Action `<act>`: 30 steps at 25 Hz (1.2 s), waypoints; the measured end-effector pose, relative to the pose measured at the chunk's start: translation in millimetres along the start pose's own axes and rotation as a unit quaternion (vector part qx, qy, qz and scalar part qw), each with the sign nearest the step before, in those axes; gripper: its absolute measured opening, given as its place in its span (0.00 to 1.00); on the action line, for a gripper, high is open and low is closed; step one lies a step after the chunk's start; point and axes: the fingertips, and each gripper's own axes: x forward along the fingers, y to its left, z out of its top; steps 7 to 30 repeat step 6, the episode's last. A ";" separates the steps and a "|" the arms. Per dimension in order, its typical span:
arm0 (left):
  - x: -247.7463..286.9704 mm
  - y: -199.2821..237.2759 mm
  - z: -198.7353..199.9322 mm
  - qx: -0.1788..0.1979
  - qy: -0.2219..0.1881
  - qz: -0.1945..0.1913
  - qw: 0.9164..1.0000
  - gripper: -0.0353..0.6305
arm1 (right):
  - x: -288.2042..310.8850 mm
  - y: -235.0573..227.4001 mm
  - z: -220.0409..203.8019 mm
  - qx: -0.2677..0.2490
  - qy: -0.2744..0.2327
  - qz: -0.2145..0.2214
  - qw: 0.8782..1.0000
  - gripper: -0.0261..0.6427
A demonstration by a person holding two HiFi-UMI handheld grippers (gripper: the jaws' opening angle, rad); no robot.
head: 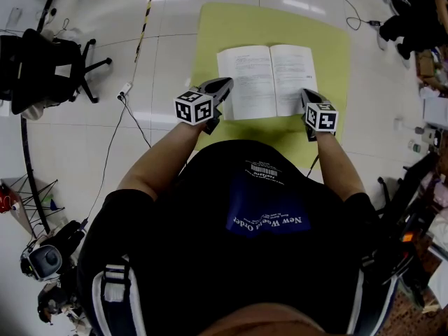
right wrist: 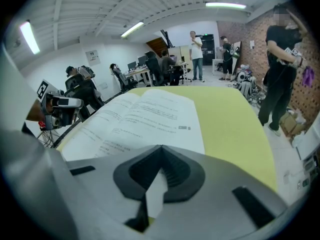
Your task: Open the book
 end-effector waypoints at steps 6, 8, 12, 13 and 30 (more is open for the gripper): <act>0.2 0.4 0.7 0.003 0.001 0.000 1.000 0.06 | 0.5 0.0 0.1 0.001 -0.001 0.001 1.000 0.02; 0.2 0.4 0.7 0.003 0.001 0.000 1.000 0.06 | 0.5 0.0 0.1 0.001 -0.001 0.001 1.000 0.02; 0.2 0.4 0.7 0.003 0.001 0.000 1.000 0.06 | 0.5 0.0 0.1 0.001 -0.001 0.001 1.000 0.02; 0.2 0.4 0.7 0.003 0.001 0.000 1.000 0.06 | 0.5 0.0 0.1 0.001 -0.001 0.001 1.000 0.02; 0.2 0.4 0.7 0.003 0.001 0.000 1.000 0.06 | 0.5 0.0 0.1 0.001 -0.001 0.001 1.000 0.02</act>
